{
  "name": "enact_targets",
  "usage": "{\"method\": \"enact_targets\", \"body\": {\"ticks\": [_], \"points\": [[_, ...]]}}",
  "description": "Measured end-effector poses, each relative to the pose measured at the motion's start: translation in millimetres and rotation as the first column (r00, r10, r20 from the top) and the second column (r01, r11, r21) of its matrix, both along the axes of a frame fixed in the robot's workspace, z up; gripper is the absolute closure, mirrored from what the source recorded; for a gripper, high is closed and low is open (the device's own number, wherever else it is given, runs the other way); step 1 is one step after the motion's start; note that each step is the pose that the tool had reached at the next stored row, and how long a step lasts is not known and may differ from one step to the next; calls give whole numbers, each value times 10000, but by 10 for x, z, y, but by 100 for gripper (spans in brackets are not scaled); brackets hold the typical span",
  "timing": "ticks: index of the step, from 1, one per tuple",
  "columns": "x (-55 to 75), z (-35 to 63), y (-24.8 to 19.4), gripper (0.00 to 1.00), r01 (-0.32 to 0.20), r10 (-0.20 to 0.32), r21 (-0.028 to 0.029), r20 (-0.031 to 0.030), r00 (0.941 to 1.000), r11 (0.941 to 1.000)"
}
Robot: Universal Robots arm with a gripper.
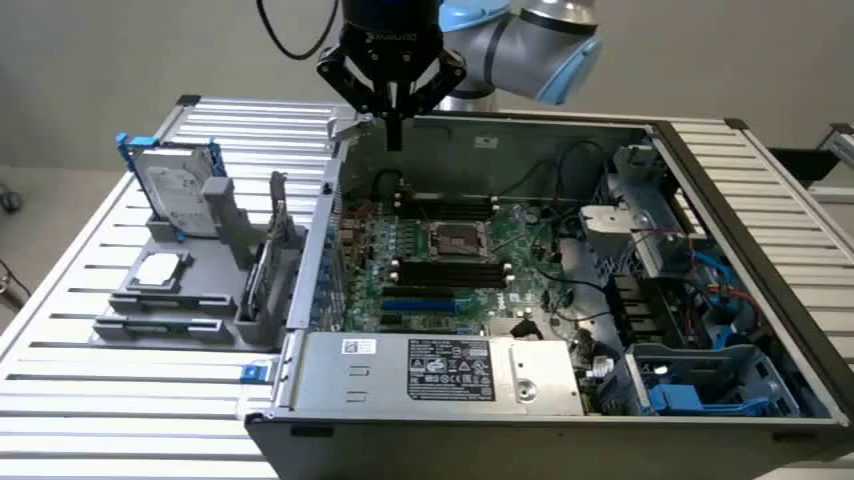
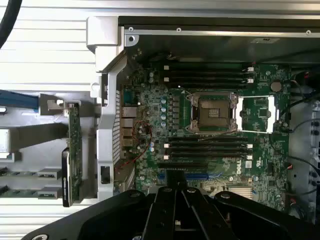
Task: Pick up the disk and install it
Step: 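Reach for the disk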
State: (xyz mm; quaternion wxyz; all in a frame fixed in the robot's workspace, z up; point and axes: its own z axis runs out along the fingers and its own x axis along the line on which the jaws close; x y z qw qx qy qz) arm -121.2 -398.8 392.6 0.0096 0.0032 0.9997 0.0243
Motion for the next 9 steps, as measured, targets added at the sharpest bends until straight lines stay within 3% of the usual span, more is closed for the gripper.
{"method": "enact_targets", "body": {"ticks": [9], "points": [[-17, -2, 9, 89, -19, 19, 2, 2, 10000, 10000]]}}
